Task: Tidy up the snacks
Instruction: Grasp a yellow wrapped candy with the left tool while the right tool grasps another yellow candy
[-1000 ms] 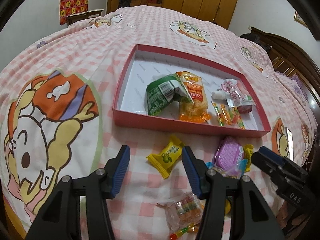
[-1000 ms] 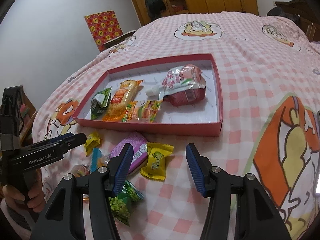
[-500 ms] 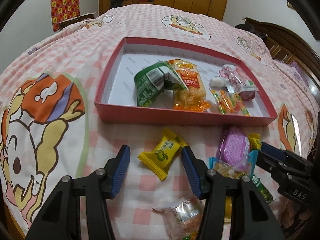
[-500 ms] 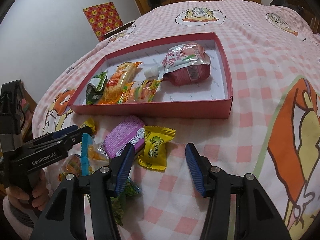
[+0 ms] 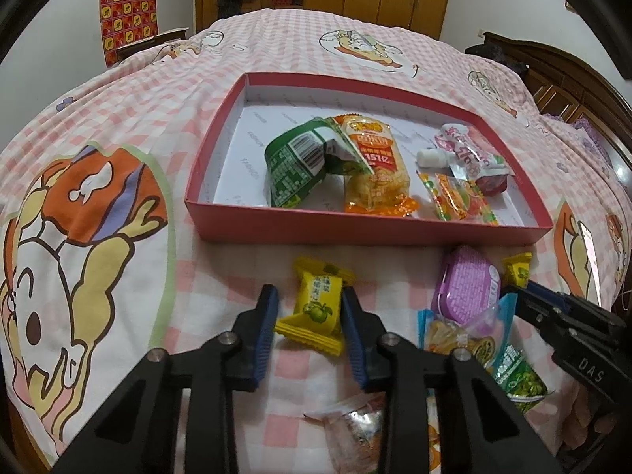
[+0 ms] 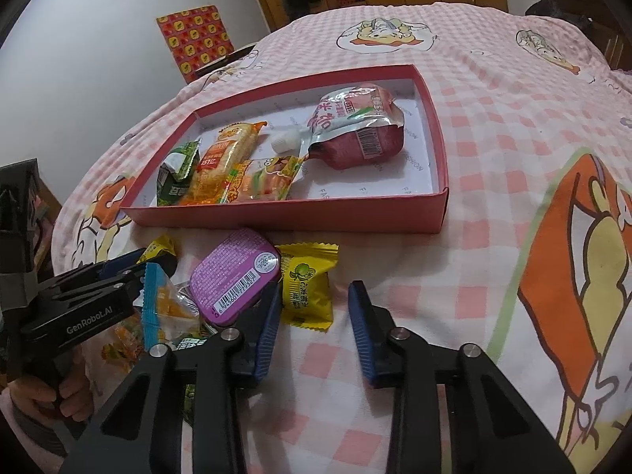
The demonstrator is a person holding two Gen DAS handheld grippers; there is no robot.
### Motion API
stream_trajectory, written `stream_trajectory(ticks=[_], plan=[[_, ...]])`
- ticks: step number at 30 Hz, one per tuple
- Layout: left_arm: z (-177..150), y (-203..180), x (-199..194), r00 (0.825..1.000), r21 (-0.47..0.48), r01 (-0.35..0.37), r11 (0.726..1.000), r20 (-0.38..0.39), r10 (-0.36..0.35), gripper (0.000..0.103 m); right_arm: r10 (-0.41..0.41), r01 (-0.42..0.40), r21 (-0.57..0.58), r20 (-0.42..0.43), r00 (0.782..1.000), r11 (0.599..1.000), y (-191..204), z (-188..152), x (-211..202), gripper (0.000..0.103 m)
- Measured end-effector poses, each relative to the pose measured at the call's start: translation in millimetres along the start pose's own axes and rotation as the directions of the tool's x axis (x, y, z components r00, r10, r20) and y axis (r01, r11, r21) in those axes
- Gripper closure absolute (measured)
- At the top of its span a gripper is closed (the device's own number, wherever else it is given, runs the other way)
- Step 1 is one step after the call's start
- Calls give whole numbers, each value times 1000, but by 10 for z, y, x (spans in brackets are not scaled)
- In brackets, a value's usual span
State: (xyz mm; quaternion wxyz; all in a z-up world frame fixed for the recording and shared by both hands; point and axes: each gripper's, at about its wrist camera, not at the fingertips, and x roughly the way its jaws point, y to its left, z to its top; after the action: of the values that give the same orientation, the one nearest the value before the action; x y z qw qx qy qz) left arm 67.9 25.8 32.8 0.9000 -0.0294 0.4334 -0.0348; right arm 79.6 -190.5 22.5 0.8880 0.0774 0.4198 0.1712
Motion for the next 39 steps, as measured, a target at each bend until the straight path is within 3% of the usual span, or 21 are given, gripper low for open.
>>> stream_trajectory(ticks=[3,14,18,25,39], plan=[[11,35,-23,1000,-14,8,1000,1,-8,73,6,-6,10,1,1000,1000,-18,5,-4,77],[54,51,-231,999,-13,11,1000,44,-11,76,18,-18,-20,22,1000,1000,46,18,-127,77],[74,34,-293,998,-14,22,1000,51,-21,88,23,-22,-23,36,999,1000,60,32,-195,77],[91,6,-371,997,-7,43,999,69,-43,93,31,-30,-36,55,998,999,105,78,-274,77],[104,88,-465,995,-17,59,998,80,-58,95,38,-35,-38,73,997,999,130,122,-344,77]])
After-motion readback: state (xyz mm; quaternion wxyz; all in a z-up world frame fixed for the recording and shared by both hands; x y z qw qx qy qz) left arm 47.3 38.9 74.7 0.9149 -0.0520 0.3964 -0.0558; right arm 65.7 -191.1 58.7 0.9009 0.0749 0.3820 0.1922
